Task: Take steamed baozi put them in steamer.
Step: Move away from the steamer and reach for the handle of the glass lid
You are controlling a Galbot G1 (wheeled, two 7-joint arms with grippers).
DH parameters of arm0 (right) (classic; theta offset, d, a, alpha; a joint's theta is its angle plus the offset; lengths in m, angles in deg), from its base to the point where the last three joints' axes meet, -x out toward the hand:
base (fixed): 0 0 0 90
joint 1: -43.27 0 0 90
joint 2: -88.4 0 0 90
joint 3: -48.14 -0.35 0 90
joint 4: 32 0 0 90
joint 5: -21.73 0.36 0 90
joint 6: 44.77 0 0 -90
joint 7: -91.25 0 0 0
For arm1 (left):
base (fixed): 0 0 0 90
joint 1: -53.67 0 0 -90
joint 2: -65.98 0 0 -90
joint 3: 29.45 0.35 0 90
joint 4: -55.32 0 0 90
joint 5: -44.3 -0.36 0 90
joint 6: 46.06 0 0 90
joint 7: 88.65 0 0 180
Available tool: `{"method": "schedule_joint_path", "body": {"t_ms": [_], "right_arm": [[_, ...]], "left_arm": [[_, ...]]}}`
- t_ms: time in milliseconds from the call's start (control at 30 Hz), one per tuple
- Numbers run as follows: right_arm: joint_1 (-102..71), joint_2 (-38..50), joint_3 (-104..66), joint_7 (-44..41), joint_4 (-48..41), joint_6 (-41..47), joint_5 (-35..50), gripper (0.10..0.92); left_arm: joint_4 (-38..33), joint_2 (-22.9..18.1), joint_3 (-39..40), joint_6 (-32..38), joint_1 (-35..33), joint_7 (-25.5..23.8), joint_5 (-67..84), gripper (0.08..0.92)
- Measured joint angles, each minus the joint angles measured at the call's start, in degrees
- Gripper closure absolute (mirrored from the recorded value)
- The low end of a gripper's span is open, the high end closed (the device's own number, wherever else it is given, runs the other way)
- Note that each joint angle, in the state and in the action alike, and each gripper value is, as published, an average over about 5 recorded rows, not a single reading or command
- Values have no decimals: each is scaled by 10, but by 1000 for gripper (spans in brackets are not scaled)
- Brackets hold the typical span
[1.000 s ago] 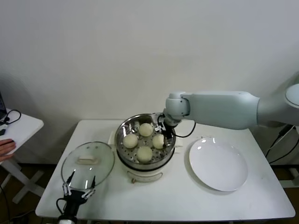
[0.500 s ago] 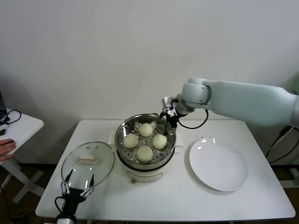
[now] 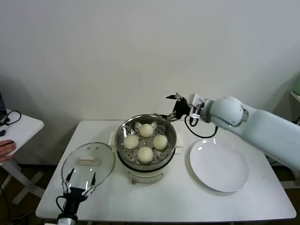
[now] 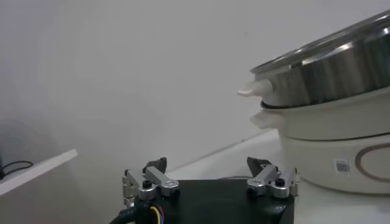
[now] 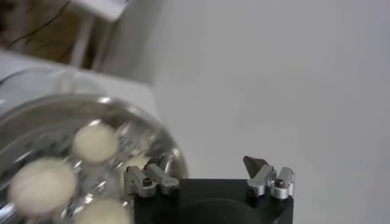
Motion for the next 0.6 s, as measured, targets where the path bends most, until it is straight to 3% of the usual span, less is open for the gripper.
{"method": "schedule_joint_path", "body": {"t_ms": [267,600], "right_arm": [[-305,-8,-290,75,65,-62,-23,203],[-659,-105,-553,70,99,-182,-48,203]], "left_arm": [[0,-6,8,-1,6,1,2,177],[3,-6,11,-3,13,4,4,177]]}}
